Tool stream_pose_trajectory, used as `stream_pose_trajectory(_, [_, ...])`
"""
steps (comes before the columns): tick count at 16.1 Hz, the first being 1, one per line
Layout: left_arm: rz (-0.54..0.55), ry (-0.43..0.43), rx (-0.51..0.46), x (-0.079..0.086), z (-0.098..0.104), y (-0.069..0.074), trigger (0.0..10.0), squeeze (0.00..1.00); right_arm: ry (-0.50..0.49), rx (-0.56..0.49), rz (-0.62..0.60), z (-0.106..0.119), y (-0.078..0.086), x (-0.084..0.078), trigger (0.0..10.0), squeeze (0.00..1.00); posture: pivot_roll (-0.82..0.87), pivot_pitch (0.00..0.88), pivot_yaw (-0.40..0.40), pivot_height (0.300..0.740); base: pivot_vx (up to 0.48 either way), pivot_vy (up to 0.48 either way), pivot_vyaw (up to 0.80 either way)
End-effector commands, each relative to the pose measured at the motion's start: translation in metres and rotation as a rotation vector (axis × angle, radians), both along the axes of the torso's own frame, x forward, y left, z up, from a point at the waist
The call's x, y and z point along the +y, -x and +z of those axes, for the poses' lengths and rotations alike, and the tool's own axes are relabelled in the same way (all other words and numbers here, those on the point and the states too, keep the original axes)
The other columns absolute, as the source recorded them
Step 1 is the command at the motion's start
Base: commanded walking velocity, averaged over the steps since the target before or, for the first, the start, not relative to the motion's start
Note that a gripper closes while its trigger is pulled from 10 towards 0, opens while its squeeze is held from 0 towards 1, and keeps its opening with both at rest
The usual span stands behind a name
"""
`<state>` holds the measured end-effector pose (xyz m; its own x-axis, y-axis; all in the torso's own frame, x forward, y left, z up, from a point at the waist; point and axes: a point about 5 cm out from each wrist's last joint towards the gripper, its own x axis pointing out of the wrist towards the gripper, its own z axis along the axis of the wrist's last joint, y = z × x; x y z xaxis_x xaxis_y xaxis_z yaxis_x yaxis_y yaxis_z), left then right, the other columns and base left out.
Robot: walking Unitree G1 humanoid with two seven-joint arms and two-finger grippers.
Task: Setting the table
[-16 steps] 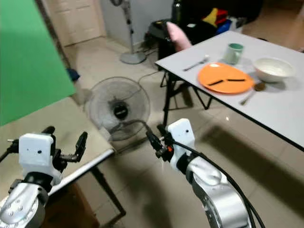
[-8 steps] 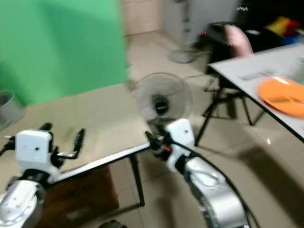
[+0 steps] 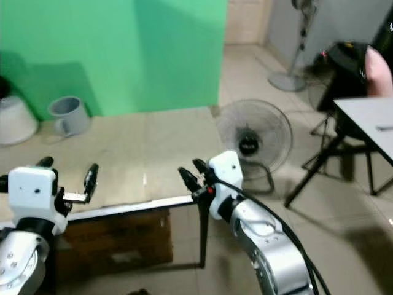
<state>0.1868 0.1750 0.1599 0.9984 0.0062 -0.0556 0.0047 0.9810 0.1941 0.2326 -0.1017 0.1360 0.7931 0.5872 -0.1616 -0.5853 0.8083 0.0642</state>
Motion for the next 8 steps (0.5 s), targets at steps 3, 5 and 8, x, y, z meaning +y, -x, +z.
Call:
stream_pose_trajectory(3, [-0.03,0.011,-0.003,-0.0037,0.0011,0.0015,10.0,0.0,-0.004,0.005,0.012,0.0005,0.002,-0.0027,10.0,0.0,0.02,0.0,0.037,0.74,0.0,0.0,0.8])
stream_pose_trajectory(5, [-0.038,0.019,-0.005,-0.0052,0.0019,0.0027,10.0,0.0,-0.005,0.008,0.038,0.0002,0.0023,-0.0009,10.0,0.0,0.02,0.0,0.032,0.74,0.0,0.0,0.8])
stream_pose_trajectory(8, [-0.043,0.027,-0.006,-0.0056,0.0024,0.005,10.0,0.0,-0.018,-0.001,0.041,0.0019,0.0006,0.0013,10.0,0.0,0.03,0.0,0.028,0.74,0.17,0.0,0.68])
